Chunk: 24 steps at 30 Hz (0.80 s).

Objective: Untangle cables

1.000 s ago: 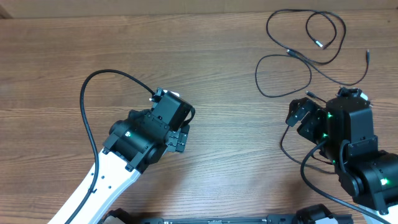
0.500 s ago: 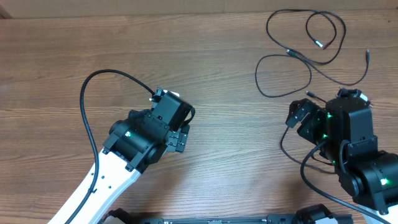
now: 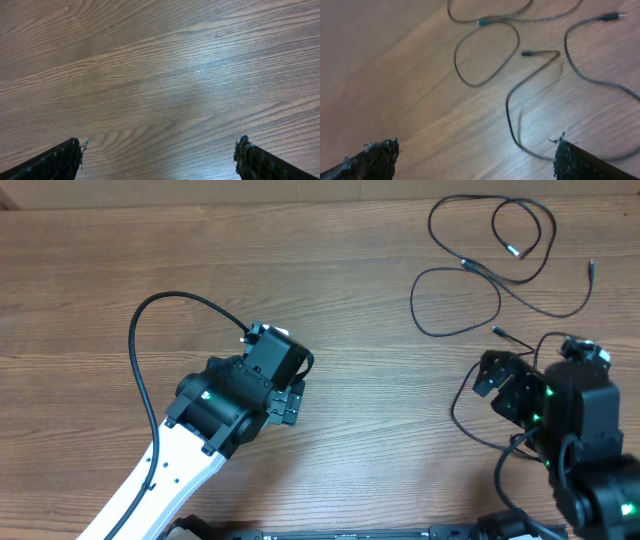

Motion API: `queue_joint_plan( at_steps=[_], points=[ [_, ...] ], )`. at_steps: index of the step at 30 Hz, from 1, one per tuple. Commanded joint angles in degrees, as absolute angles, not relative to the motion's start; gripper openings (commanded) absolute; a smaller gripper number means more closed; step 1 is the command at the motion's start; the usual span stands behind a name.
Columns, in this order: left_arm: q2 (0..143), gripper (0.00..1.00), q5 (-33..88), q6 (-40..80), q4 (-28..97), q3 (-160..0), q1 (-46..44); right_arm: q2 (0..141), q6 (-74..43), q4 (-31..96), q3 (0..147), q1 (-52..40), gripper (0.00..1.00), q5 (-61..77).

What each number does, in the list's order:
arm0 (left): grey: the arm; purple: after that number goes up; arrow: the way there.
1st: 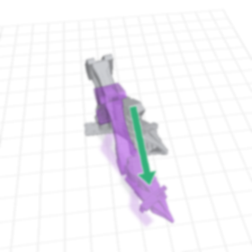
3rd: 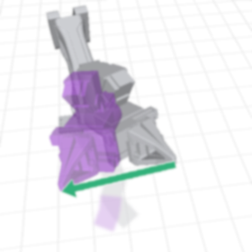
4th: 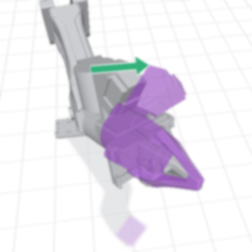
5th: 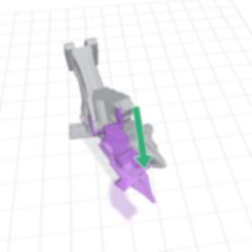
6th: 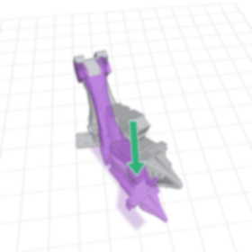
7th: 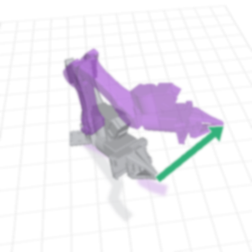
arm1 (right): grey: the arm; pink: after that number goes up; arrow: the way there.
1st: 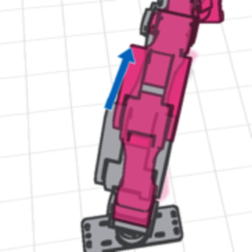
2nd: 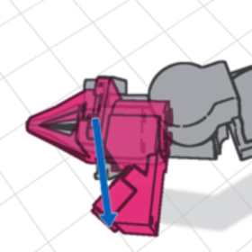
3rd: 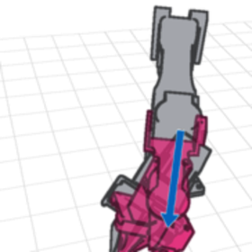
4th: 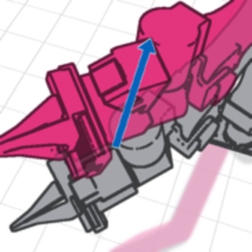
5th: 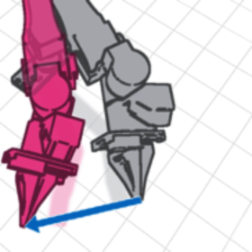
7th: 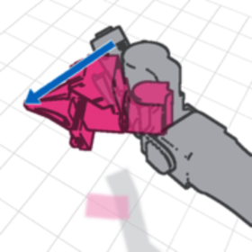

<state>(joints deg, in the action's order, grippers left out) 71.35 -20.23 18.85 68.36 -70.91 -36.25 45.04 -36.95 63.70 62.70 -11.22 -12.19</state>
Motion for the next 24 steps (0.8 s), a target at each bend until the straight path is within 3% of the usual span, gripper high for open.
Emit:
queue_joint_plan(
  at_steps=[1,17,24],
  points=[
    [71.53,1.0,-20.93,17.78,68.34,-71.83,-36.03,39.88,-30.2,56.49,54.87,-9.21,1.0,-9.37],
    [71.53,1.0,-20.93,17.78,68.34,-71.83,-36.03,16.4,-16.34,25.08,24.4,-6.92,1.0,0.1],
    [71.53,1.0,-20.93,17.78,68.34,-71.83,-36.03,10.31,-16.01,12.6,14.55,-6.55,1.0,0.16]
  ],
)
